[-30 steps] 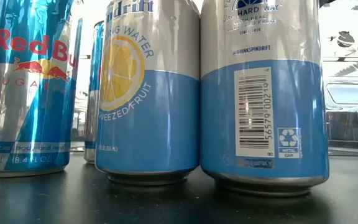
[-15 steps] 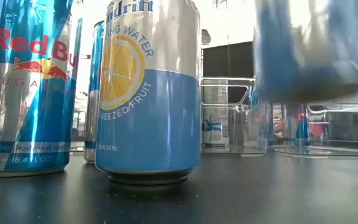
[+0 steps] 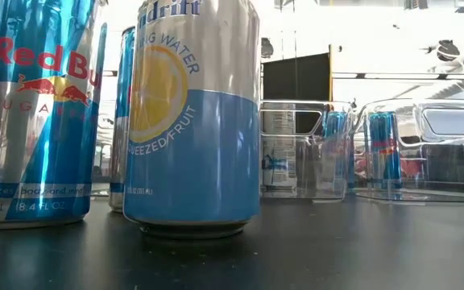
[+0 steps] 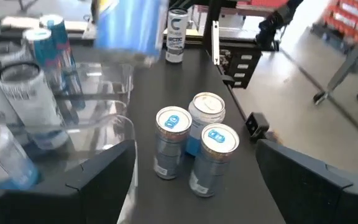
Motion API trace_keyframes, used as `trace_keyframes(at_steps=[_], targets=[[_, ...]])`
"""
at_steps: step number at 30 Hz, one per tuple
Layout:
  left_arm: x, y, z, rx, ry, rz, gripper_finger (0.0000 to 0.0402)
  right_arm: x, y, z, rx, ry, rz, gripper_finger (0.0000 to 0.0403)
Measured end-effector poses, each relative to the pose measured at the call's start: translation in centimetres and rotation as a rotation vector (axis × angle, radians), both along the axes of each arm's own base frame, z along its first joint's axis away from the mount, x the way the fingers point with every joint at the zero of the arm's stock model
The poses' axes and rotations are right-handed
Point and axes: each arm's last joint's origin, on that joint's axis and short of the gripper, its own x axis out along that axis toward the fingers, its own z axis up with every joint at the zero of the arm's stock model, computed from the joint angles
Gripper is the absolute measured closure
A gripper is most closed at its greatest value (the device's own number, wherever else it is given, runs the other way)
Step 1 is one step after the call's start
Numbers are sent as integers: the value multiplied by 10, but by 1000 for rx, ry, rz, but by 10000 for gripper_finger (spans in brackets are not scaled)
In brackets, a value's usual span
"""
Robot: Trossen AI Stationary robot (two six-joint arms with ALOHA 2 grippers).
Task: Sort soda cans
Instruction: Put the right blue-white soda can into the left transparent bin
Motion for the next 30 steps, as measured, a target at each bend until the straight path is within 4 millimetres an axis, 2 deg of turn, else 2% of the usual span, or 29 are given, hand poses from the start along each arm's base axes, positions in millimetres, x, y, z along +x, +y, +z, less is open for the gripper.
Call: trace_keyframes(at_steps=[2, 5, 9, 12, 16, 22, 30], targets=[[0, 0, 0, 45, -12, -19, 61, 19, -20, -3, 44, -11, 41, 130], [0, 0, 0, 56, -16, -24, 61, 39, -48, -18, 84, 37, 27, 130], [0, 0, 0, 54, -14, -23, 61, 54, -79, -37, 84, 104, -39, 130], [0, 0, 0, 59, -15, -25, 61, 63, -95, -47, 113, 134, -54, 130], [0, 0, 0, 64, -13, -24, 61, 76, -108, -70, 147, 199, -51, 130], [0, 1, 0, 71, -15, -13, 61, 86, -116, -100, 148, 321, -60, 130], [0, 1, 0, 75, -23, 3, 61, 97, -127, -124, 110, 377, -43, 130]])
